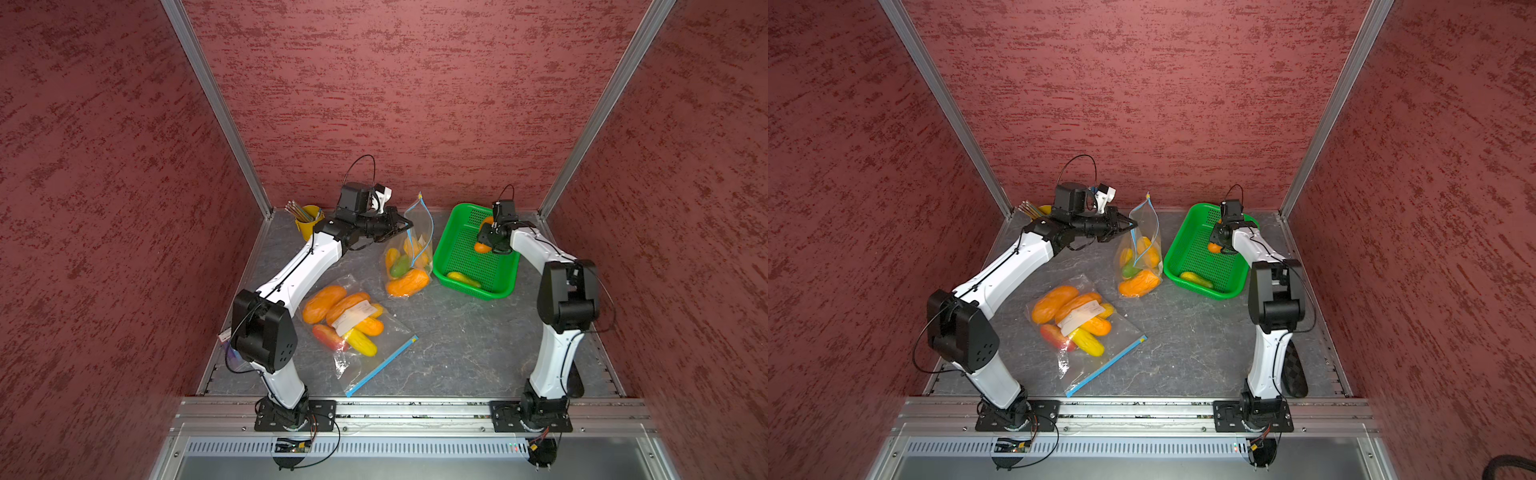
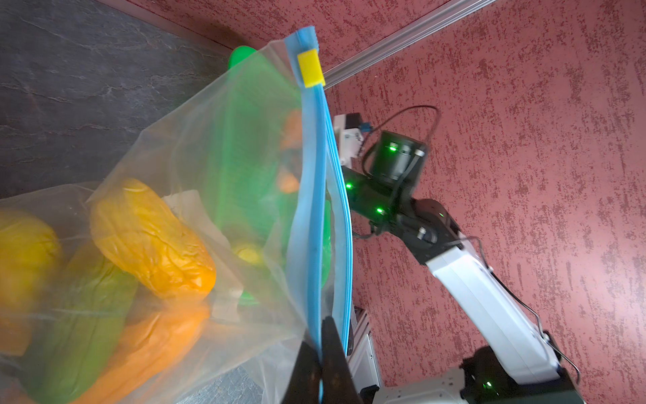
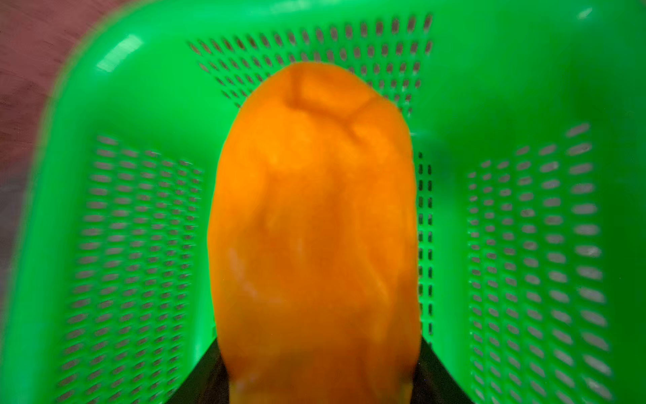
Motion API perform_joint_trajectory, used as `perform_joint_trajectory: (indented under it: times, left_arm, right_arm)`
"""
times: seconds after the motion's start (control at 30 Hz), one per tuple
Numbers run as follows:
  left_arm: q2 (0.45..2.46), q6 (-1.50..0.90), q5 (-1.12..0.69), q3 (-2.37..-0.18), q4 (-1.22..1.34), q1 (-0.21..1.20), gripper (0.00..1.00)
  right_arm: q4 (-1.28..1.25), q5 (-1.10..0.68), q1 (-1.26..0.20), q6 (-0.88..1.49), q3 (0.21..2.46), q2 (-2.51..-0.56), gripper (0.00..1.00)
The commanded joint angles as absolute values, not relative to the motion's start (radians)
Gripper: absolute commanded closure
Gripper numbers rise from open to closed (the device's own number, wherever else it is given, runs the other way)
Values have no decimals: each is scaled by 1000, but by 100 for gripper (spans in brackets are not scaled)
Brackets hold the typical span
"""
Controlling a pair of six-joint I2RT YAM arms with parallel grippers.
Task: Place the mango in a zip-top bag and seal the zipper
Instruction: Pick up the mango from the basket, then place the mango in the zipper food storage bag.
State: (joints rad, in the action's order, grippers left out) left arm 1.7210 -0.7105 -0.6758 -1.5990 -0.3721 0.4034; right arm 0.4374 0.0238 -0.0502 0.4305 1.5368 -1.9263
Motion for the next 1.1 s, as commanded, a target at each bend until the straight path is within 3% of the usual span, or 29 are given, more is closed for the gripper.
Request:
perform_joint_trajectory:
  times: [0.0, 0.2, 0.37, 0.7, 0.8, 0.9, 1.07]
  left_arm:
    - [1717, -721, -690, -1590, -312, 406, 99]
    - [1720, -727, -689, -1595, -314, 410, 99]
    - [1706, -730, -685, -1591, -320, 409, 99]
    - [1677, -724, -687, -1593, -349, 409, 99]
    - [1669, -718, -686, -1594, -360, 403, 98]
    - [1668, -717, -690, -1595, -367, 396, 98]
    - [1664, -717, -697, -1604, -369, 390, 98]
  right_arm:
    - [177, -139, -59, 519, 1431, -1721, 71]
    - [-418, -165, -245, 608, 1087, -1356, 74]
    - [-809, -93, -437, 537, 952, -1301, 71]
    - [-866, -77, -535, 454, 1064, -1581, 69]
    - [-847, -64, -535, 464, 1059, -1603, 61]
    - [-837, -42, -534, 460, 1038, -1595, 42]
    - [-775, -27, -529, 429, 1039, -1584, 41]
